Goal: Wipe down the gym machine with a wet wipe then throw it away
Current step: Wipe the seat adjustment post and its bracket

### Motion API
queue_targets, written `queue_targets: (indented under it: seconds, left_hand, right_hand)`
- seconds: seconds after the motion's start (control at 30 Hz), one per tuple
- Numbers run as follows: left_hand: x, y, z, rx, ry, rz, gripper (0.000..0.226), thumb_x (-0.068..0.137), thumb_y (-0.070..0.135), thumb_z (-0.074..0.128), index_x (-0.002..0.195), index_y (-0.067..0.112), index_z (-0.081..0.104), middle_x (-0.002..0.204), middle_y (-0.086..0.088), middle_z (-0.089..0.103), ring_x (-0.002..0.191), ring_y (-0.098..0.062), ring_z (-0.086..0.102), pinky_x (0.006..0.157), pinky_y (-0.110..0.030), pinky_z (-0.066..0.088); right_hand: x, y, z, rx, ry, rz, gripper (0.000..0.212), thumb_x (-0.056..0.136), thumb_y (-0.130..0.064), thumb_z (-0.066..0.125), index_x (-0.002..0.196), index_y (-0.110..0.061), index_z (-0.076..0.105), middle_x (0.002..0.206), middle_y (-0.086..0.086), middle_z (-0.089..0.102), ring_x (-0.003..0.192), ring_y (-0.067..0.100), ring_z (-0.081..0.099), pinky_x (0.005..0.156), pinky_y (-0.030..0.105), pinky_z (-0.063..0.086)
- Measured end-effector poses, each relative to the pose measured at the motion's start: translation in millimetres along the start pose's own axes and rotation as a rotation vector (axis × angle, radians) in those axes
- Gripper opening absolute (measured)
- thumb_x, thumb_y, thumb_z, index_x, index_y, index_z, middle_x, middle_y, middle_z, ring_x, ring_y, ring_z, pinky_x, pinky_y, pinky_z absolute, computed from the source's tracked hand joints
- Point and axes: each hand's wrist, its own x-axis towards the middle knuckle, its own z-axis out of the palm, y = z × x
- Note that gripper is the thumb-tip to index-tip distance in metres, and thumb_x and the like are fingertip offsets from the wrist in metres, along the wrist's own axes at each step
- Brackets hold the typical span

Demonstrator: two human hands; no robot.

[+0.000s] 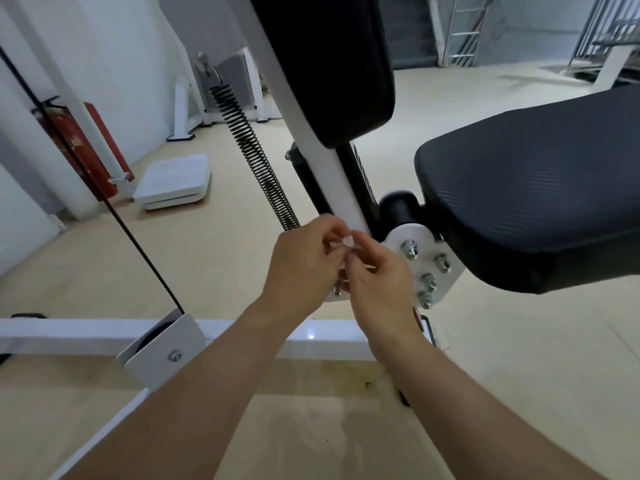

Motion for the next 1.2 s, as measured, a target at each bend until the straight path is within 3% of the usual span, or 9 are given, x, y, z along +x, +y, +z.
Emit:
queue_targets:
  seconds: [0.13, 0.3, 0.5, 0.67, 0.8, 0.9, 1.0, 1.1, 1.2]
  left_hand:
    - [9.9, 0.9, 13.9, 0.152, 0.081, 0.162, 0.012, 0.083, 0.014, 0.065, 0.089, 0.02, 0.073, 0.087, 0.006, 0.07, 0.083, -0.015, 0.062, 0.076, -0.026, 0.045]
    - [10.9, -10.7, 31.1, 0.479, 0.113, 0.447, 0.007, 0.079, 0.022, 0.061, 0.082, 0.019, 0.066, 0.076, 0.004, 0.064, 0.068, -0.02, 0.057, 0.052, -0.031, 0.046]
    - [24.1, -20.5, 17.3, 0.592, 0.177, 0.6, 0.013, 0.072, 0.013, 0.077, 0.078, 0.018, 0.066, 0.073, 0.002, 0.062, 0.065, -0.022, 0.053, 0.046, -0.028, 0.042]
    - [34.9, -6.8, -1.4, 0.346, 0.343, 0.359, 0.003, 0.083, 0.016, 0.068, 0.081, 0.015, 0.069, 0.084, -0.002, 0.062, 0.069, -0.015, 0.057, 0.057, -0.03, 0.047]
    - [25.1, -8.5, 10.2, 0.356, 0.292, 0.335, 0.011, 0.085, 0.022, 0.064, 0.088, 0.017, 0.073, 0.084, 0.001, 0.064, 0.07, -0.009, 0.056, 0.06, -0.026, 0.046]
    - [13.9, -13.4, 22.9, 0.471, 0.145, 0.465, 0.019, 0.085, 0.021, 0.058, 0.091, 0.01, 0.072, 0.082, -0.004, 0.062, 0.065, -0.023, 0.06, 0.051, -0.036, 0.051]
    - [21.0, -9.4, 13.7, 0.539, 0.201, 0.496, 0.014, 0.085, 0.019, 0.061, 0.086, 0.012, 0.073, 0.083, -0.002, 0.066, 0.067, -0.019, 0.062, 0.055, -0.033, 0.052]
    - [27.8, 0.0, -2.8, 0.475, 0.357, 0.317, 0.008, 0.086, 0.021, 0.067, 0.089, 0.019, 0.074, 0.087, 0.006, 0.069, 0.076, -0.004, 0.06, 0.068, -0.017, 0.046]
    - [28.8, 18.7, -6.4, 0.164, 0.372, -0.044, 0.002, 0.087, 0.027, 0.07, 0.087, 0.029, 0.07, 0.079, 0.015, 0.069, 0.075, -0.001, 0.064, 0.073, -0.021, 0.051]
  right_hand:
    - [-7.1, -0.6, 1.5, 0.057, 0.086, -0.035, 0.045, 0.086, -0.002, 0.043, 0.113, -0.028, 0.07, 0.084, -0.005, 0.072, 0.071, 0.013, 0.064, 0.069, 0.036, 0.054]
    - [-11.6, 5.0, 2.9, 0.221, 0.137, 0.097, 0.055, 0.083, 0.008, 0.041, 0.119, -0.025, 0.067, 0.098, -0.007, 0.073, 0.094, 0.008, 0.068, 0.085, 0.03, 0.056]
    - [-6.3, -8.5, 4.9, 0.349, 0.062, 0.135, 0.049, 0.082, 0.01, 0.046, 0.101, -0.028, 0.071, 0.089, -0.006, 0.074, 0.08, 0.008, 0.065, 0.079, 0.03, 0.053]
    - [2.4, -32.8, 10.7, 0.518, -0.053, 0.06, 0.048, 0.081, 0.017, 0.038, 0.11, -0.007, 0.068, 0.078, -0.001, 0.068, 0.058, 0.006, 0.051, 0.051, 0.017, 0.042]
    - [-3.8, -24.0, 21.4, 0.622, 0.029, 0.162, 0.058, 0.087, 0.012, 0.041, 0.129, -0.02, 0.062, 0.11, -0.003, 0.072, 0.101, 0.007, 0.067, 0.093, 0.028, 0.053]
    - [-11.0, -16.5, 20.5, 0.699, 0.107, 0.281, 0.059, 0.091, 0.01, 0.039, 0.134, -0.026, 0.058, 0.113, -0.011, 0.07, 0.105, 0.0, 0.065, 0.1, 0.029, 0.05]
    - [-9.9, -19.0, 18.8, 0.713, 0.037, 0.246, 0.056, 0.091, 0.01, 0.042, 0.128, -0.027, 0.062, 0.114, -0.007, 0.071, 0.111, 0.007, 0.064, 0.103, 0.038, 0.049]
    - [-2.4, -31.4, 25.6, 0.698, -0.044, 0.168, 0.055, 0.09, 0.002, 0.046, 0.137, -0.027, 0.055, 0.13, -0.006, 0.063, 0.122, 0.007, 0.056, 0.107, 0.038, 0.045]
    - [-0.7, -44.1, 31.7, 0.663, -0.055, 0.114, 0.052, 0.095, -0.009, 0.045, 0.142, -0.029, 0.048, 0.139, -0.012, 0.051, 0.128, 0.001, 0.048, 0.11, 0.031, 0.041]
